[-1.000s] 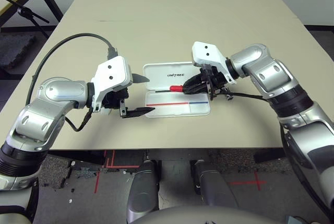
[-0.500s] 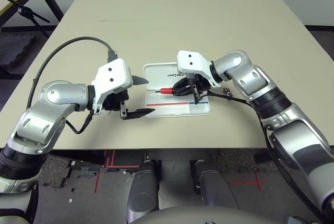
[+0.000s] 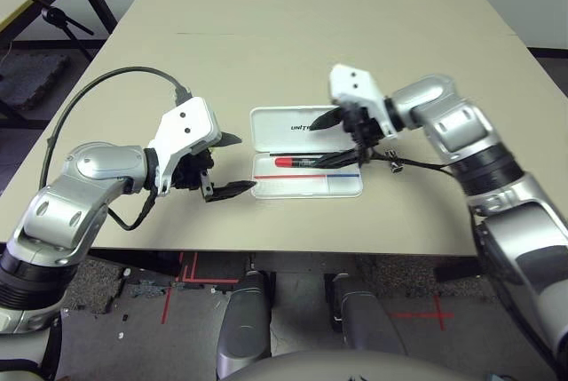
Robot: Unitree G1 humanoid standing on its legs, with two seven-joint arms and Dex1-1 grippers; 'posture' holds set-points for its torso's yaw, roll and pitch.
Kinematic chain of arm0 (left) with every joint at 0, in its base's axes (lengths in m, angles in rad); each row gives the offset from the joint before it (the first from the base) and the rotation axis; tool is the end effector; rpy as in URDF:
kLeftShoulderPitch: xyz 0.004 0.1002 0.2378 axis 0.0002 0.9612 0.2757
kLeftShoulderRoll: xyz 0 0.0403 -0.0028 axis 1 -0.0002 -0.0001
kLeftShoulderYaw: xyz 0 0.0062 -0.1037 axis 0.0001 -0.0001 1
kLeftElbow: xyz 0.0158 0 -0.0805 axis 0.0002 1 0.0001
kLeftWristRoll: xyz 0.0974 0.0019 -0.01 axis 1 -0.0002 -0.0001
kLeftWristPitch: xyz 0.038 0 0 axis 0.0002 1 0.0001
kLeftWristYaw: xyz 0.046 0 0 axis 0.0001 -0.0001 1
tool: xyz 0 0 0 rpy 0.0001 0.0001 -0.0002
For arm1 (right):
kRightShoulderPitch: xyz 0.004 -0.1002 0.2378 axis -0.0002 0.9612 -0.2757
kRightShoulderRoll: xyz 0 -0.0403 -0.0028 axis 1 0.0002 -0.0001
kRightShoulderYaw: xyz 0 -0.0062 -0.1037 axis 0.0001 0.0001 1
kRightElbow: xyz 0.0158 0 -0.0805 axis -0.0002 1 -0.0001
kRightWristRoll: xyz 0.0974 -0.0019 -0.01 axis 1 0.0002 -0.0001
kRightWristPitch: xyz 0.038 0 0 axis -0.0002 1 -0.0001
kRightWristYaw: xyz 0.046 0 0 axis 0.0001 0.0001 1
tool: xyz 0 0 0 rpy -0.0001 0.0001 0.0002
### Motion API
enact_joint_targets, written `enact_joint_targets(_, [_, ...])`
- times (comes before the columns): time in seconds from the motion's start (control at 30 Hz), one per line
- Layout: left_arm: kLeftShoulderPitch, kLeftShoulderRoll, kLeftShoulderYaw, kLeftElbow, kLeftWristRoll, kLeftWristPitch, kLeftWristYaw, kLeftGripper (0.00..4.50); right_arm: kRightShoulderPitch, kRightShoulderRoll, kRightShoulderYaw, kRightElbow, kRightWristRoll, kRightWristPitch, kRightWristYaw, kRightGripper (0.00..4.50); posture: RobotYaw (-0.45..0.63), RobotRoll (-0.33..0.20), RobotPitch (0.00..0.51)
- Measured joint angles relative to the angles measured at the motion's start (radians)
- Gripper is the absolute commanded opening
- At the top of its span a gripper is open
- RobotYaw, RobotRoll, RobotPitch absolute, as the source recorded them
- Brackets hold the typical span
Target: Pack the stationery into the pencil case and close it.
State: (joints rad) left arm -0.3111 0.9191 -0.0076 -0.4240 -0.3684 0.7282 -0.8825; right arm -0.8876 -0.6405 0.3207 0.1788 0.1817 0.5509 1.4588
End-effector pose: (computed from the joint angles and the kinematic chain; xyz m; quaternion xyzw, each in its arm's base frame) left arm 0.2231 0.2392 0.2020 0.2620 0.1519 -0.4273 0.8519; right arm 0.3179 -0.1825 0.2258 -0.2445 0.1736 0.6615 0.6874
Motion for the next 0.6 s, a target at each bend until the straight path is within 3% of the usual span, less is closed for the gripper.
enact_joint_targets(0.17, [0.015, -0.020, 0.021, 0.000, 0.011, 0.132, 0.117, 4.50, 0.122, -0.174, -0.034, -0.097, 0.065, 0.083, 0.073, 4.46, 0.10, 0.000, 0.164])
enact_joint_targets(0.27, [0.012, -0.047, 0.038, -0.002, 0.012, 0.235, 0.189, 4.50, 0.167, -0.229, -0.057, -0.120, 0.078, 0.098, 0.079, 4.46, 0.10, 0.000, 0.167])
enact_joint_targets(0.6, [-0.080, -0.088, 0.044, 0.085, 0.046, 0.505, 0.384, 4.50, 0.214, -0.256, -0.067, -0.197, 0.104, 0.127, 0.045, 4.46, 0.07, 0.000, 0.178])
